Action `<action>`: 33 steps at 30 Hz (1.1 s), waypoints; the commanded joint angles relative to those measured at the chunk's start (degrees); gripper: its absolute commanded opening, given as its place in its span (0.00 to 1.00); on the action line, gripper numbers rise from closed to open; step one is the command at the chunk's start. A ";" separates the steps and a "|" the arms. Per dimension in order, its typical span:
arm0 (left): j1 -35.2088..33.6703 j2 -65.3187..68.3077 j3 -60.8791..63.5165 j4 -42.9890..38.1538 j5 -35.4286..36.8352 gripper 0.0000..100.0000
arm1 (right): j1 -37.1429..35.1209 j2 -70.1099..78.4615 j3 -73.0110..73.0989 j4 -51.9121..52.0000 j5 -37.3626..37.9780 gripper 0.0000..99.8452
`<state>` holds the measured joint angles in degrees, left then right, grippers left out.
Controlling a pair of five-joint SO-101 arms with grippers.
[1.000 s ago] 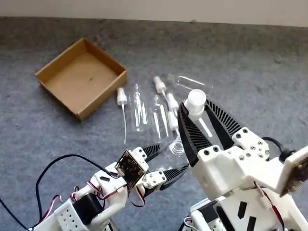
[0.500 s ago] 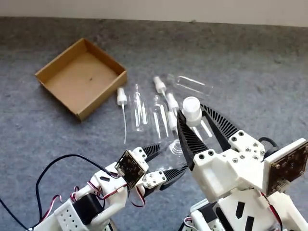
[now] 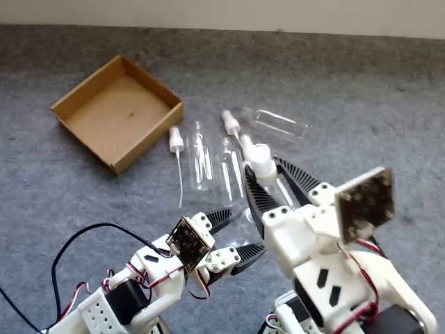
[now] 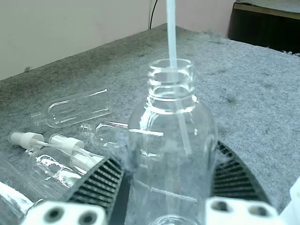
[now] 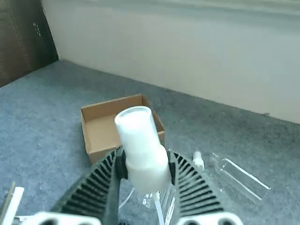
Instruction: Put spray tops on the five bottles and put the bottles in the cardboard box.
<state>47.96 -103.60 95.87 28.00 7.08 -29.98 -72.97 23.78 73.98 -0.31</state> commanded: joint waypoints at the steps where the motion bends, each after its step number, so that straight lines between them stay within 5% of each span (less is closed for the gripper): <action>1: 0.57 -0.92 1.27 -0.18 -0.26 0.07 | -0.40 -0.04 0.22 3.30 0.62 0.03; 7: -3.03 -0.92 1.27 -0.18 -0.18 0.07 | -0.40 -0.04 0.22 10.51 0.70 0.04; 13: -4.97 -0.92 1.27 -0.18 -0.09 0.07 | -0.48 -0.04 0.40 14.02 1.23 0.18; 25: -5.41 -0.92 1.27 -0.18 -0.18 0.07 | 0.31 0.04 -3.47 13.93 6.51 0.18; 29: -5.58 -0.92 1.27 -0.18 -0.18 0.07 | 7.96 0.04 -4.09 13.49 7.30 0.17; 33: -8.84 -0.92 1.19 -0.26 -0.09 0.07 | 14.37 0.04 -3.82 13.49 7.47 0.06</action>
<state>42.33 -103.60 95.87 28.00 7.16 -19.52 -72.97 22.81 87.78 6.37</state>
